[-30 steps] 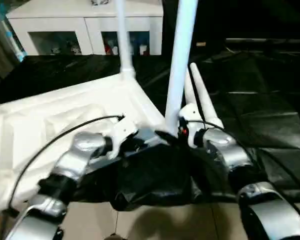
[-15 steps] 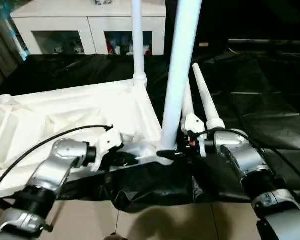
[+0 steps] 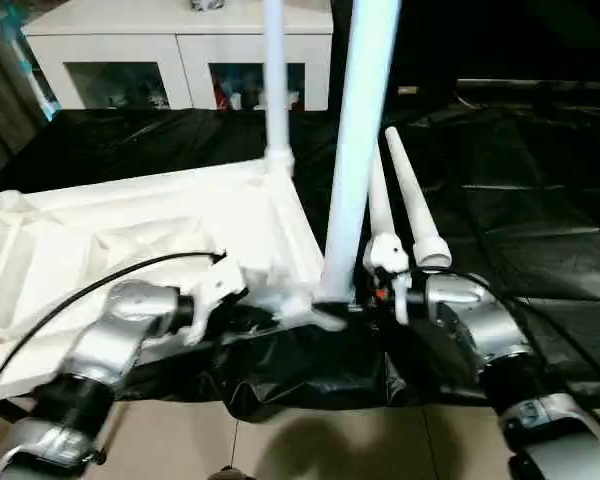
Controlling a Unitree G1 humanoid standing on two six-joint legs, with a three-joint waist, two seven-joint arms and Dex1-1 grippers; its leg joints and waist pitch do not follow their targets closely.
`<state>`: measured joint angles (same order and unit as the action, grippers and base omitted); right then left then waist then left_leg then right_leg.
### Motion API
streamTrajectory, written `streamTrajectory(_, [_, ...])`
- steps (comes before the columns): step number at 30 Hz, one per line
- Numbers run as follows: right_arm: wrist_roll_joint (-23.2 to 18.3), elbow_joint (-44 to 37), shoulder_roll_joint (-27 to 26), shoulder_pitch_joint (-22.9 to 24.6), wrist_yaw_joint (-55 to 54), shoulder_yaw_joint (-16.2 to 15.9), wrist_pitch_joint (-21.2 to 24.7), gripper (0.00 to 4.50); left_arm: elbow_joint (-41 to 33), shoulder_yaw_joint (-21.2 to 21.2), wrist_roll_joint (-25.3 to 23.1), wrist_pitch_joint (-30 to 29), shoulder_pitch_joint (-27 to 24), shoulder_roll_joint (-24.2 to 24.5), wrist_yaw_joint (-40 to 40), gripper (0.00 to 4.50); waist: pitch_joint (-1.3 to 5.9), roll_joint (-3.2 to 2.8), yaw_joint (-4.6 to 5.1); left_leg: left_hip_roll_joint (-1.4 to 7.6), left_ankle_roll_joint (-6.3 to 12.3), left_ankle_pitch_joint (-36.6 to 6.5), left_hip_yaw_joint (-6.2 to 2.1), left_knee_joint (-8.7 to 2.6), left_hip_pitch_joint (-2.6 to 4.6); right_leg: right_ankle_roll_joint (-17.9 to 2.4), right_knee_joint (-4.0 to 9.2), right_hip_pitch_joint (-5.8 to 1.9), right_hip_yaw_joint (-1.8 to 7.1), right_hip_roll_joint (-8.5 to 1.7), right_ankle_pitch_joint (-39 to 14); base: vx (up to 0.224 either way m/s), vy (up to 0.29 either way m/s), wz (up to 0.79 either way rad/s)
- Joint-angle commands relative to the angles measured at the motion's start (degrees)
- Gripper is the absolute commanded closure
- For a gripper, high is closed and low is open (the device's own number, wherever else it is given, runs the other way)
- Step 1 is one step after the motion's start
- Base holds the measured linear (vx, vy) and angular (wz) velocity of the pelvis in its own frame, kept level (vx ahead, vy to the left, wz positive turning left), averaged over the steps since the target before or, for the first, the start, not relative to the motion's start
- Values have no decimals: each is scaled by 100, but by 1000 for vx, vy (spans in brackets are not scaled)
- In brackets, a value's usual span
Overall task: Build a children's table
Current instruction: Rotate leg to tighten
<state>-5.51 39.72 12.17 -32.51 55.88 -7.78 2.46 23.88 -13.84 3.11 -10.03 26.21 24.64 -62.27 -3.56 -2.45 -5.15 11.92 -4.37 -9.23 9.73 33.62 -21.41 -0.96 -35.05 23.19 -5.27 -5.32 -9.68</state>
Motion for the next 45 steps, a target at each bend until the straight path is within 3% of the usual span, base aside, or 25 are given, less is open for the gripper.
streamTrajectory(1, [141,431,-330,-141,-963,114,36,178,322,100,-220,-126,399,-275,880,450,392,-10,19,91,-8,-1808,-11,-407,91,-1059,491,-253,267,-293,-2111,0,0,0])
streamTrajectory(3, [65,921,-732,-352,-2265,454,99,178,743,131,-411,-222,746,-658,1656,450,395,-5,25,71,-89,-1926,-25,-410,120,-959,531,-253,251,-301,-2394,0,0,0])
streamTrajectory(4, [27,1015,-807,-396,-2494,529,136,179,822,134,-448,-234,812,-735,1810,450,387,-16,38,70,-142,-1999,-32,-410,141,-896,552,-219,252,-304,-2542,0,0,0])
streamTrajectory(6, [3,1416,-1147,-602,-3424,710,203,179,1155,200,-561,-352,1122,-1188,2643,450,389,-32,37,67,-160,-1993,-36,-412,134,-842,570,-225,246,-304,-2546,0,0,0])
streamTrajectory(7, [17,1492,-1216,-644,-3589,727,205,179,1207,211,-569,-376,1176,-1284,2772,450,393,-22,31,68,-183,-2097,-36,-405,177,-815,590,-200,235,-296,-2610,0,0,0])
streamTrajectory(11, [12,1630,-1495,-795,-3395,723,24,179,1316,147,-578,-310,1312,-1617,2795,450,413,8,7,53,-13,-1998,-37,-406,91,-768,587,-254,229,-316,-2439,0,0,0])
streamTrajectory(12, [13,1621,-1514,-809,-3272,713,-38,145,1332,130,-584,-279,1325,-1638,2761,450,422,-22,-2,58,-2,-1984,-40,-409,89,-782,577,-256,229,-319,-2388,0,0,0])
streamTrajectory(13, [18,1555,-1511,-814,-3016,688,-127,124,1327,89,-583,-194,1320,-1640,2617,450,423,-8,-1,62,22,-1958,-32,-406,94,-809,576,-247,232,-309,-2282,0,0,0])
streamTrajectory(15, [-3,1528,-1487,-827,-2850,685,-179,110,1335,73,-582,-152,1306,-1613,2527,450,430,-3,-4,57,71,-1910,-29,-407,69,-860,549,-272,232,-296,-2121,0,0,0])
streamTrajectory(18, [-1,1345,-1238,-801,-2339,549,-286,68,1189,21,-553,-35,1141,-1369,2115,450,443,-3,0,67,129,-1798,-32,-404,39,-907,523,-300,229,-304,-1945,0,0,0])
streamTrajectory(20, [67,1149,-973,-735,-1907,383,-351,68,986,-38,-463,129,952,-1128,1623,450,445,-7,12,68,176,-1631,-40,-401,-6,-978,484,-330,225,-307,-1742,0,0,0])
streamTrajectory(24, [109,801,-468,-608,-978,156,-391,68,658,-123,-328,342,649,-652,784,450,459,-24,-7,91,247,-1495,-21,-375,18,-1135,444,-315,234,-292,-1411,0,0,0])
streamTrajectory(26, [150,595,-167,-528,-460,37,-431,68,505,-156,-227,363,510,-366,313,450,477,-43,-22,114,293,-1348,-9,-358,19,-1308,380,-308,239,-274,-1002,0,0,0])
streamTrajectory(31, [101,278,190,-418,260,-28,-464,68,285,-118,25,364,349,14,-362,450,504,-59,-59,131,386,-1252,8,-329,46,-1542,310,-289,244,-267,-504,0,0,0])
streamTrajectory(32, [78,244,237,-401,359,-33,-486,68,252,-114,62,371,319,93,-491,450,499,-62,-69,135,400,-1211,2,-332,25,-1542,302,-299,240,-267,-464,0,0,0])
streamTrajectory(39, [-67,-5,415,-249,935,-168,-284,68,154,-54,186,362,239,312,-850,450,457,-59,-102,132,224,-1621,6,-368,55,-1397,373,-282,257,-283,-1132,0,0,0])
streamTrajectory(40, [-60,-27,421,-234,986,-171,-270,94,145,-47,194,363,236,326,-874,450,450,-54,-100,131,199,-1662,7,-370,52,-1374,386,-279,262,-287,-1232,0,0,0])
streamTrajectory(45, [-101,-121,388,-181,1090,-177,-181,138,157,-27,207,372,248,360,-909,450,455,-45,-111,133,193,-1575,-3,-371,42,-1297,389,-280,265,-292,-1301,0,0,0])
